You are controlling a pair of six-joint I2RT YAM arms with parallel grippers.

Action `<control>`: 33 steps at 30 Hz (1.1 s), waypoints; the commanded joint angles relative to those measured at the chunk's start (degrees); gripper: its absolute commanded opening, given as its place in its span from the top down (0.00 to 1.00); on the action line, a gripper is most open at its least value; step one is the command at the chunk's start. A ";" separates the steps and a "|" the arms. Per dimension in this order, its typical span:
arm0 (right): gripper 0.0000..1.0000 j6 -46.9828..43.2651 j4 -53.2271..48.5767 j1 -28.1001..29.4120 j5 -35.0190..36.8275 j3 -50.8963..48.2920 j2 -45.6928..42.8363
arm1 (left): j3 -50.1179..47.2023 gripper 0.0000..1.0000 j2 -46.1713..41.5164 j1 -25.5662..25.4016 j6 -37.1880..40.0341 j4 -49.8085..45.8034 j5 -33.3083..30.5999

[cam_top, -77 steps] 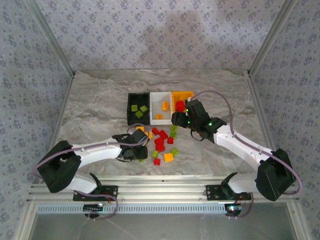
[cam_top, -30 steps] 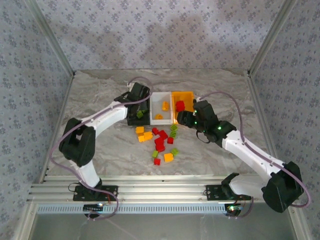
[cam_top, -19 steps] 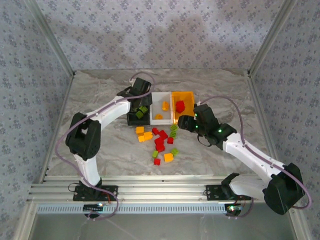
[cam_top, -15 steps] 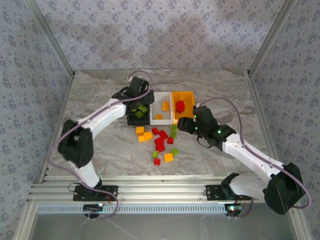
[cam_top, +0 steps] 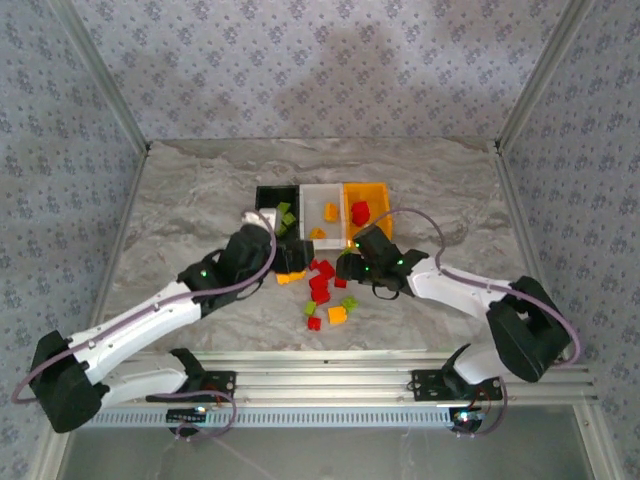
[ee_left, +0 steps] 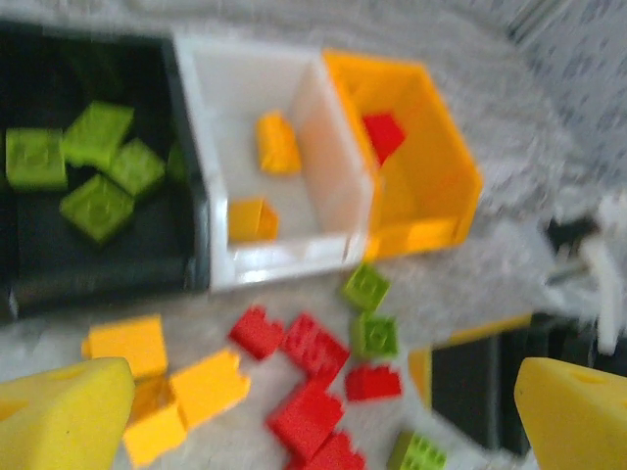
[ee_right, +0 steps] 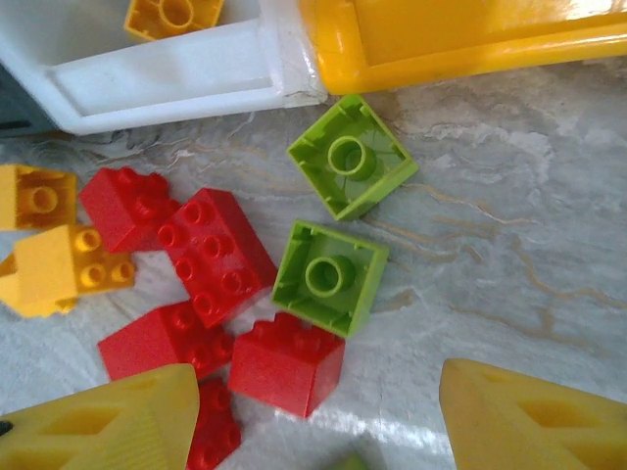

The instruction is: Sort the legos into containers by color

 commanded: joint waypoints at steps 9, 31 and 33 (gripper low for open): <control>0.34 4.95 -1.22 0.09 6.26 6.91 11.29 | -12.80 0.00 -13.84 -1.59 -8.86 -2.09 -3.45; 0.71 2.61 -8.65 -1.89 8.30 1.87 5.93 | -18.00 0.00 -23.47 -1.48 -10.40 -7.50 -8.36; 0.73 0.27 -9.55 -1.70 8.89 2.28 2.67 | -18.56 0.00 -24.05 -1.49 -10.89 -8.47 -9.14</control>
